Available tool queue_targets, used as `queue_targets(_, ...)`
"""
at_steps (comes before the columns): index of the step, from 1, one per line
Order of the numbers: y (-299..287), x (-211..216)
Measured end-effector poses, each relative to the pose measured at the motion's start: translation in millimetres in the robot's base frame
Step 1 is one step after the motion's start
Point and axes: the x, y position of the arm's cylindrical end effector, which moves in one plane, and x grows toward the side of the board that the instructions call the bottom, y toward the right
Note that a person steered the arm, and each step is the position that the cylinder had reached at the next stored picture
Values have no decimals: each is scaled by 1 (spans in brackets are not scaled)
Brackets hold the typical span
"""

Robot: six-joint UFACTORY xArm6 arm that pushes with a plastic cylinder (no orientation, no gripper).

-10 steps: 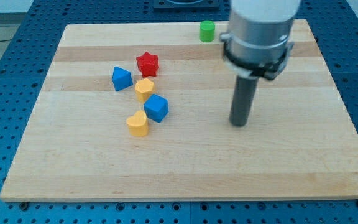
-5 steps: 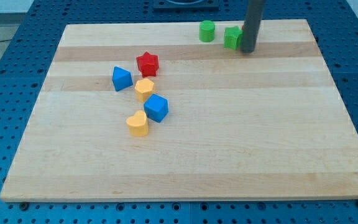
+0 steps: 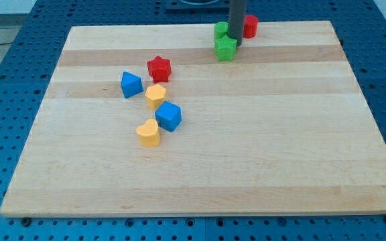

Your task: Move green star diagonally to the green circle

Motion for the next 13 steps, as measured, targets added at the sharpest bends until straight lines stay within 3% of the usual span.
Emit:
queue_targets(5,13,81)
queue_targets(7,-42,69)
queue_targets(8,-49,51)
queue_targets(10,-8,39)
queue_targets(13,-42,19)
